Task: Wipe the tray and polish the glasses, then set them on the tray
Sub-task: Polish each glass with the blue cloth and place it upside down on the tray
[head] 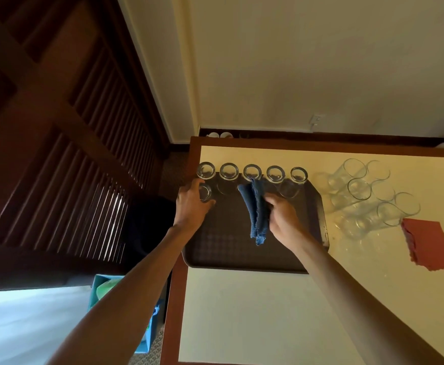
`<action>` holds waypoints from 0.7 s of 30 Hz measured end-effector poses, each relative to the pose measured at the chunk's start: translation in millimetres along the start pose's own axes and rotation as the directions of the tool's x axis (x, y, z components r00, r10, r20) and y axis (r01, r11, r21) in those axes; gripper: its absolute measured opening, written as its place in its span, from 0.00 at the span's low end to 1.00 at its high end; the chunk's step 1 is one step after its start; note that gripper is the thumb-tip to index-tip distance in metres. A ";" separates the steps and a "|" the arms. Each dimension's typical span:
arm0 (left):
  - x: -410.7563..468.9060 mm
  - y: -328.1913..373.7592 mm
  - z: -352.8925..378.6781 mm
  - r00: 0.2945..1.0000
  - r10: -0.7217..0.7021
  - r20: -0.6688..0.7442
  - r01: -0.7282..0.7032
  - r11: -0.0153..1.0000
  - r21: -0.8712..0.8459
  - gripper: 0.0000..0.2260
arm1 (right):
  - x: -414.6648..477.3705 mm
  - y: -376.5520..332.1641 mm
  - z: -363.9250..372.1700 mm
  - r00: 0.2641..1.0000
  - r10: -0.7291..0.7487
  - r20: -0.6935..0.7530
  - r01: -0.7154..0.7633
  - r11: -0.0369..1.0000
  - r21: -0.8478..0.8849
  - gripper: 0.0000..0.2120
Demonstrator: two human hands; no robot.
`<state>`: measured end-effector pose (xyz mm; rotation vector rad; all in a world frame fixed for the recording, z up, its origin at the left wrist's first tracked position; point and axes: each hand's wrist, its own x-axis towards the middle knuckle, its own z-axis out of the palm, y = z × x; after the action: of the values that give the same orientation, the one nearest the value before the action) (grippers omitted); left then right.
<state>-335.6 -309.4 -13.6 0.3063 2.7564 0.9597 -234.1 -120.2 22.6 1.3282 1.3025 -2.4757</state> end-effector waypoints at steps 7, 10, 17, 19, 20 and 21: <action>-1.4 1.8 7.8 0.998 -0.051 0.021 0.052 0.999 -0.014 0.33 | -5.8 -3.8 -1.1 0.988 -0.038 0.147 0.085 0.940 -0.331 0.29; -2.2 3.4 10.0 0.998 -0.066 0.011 0.066 0.998 -0.023 0.34 | -3.6 -1.7 -5.2 0.984 -0.092 0.152 0.140 0.929 -0.343 0.26; -3.5 1.9 5.9 0.997 -0.078 0.014 0.078 0.997 -0.025 0.45 | -5.0 0.0 -13.2 0.977 -0.121 0.176 0.176 0.925 -0.338 0.16; -6.6 5.6 -2.1 0.998 -0.057 0.019 0.057 0.998 0.017 0.47 | -8.6 -2.2 -15.2 0.980 -0.119 0.160 0.168 0.926 -0.340 0.13; -9.3 8.1 -7.3 0.999 -0.040 0.008 0.040 0.999 0.037 0.46 | -11.6 -4.3 -16.1 0.983 -0.111 0.149 0.156 0.929 -0.335 0.12; -13.3 13.5 -13.3 1.000 -0.017 -0.004 0.017 0.999 0.050 0.44 | -17.0 -7.5 -18.3 0.986 -0.106 0.126 0.142 0.935 -0.324 0.11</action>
<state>-324.6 -310.3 6.8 0.2883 2.7849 0.8897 -214.2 -108.3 34.4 1.0509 1.7300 -2.2272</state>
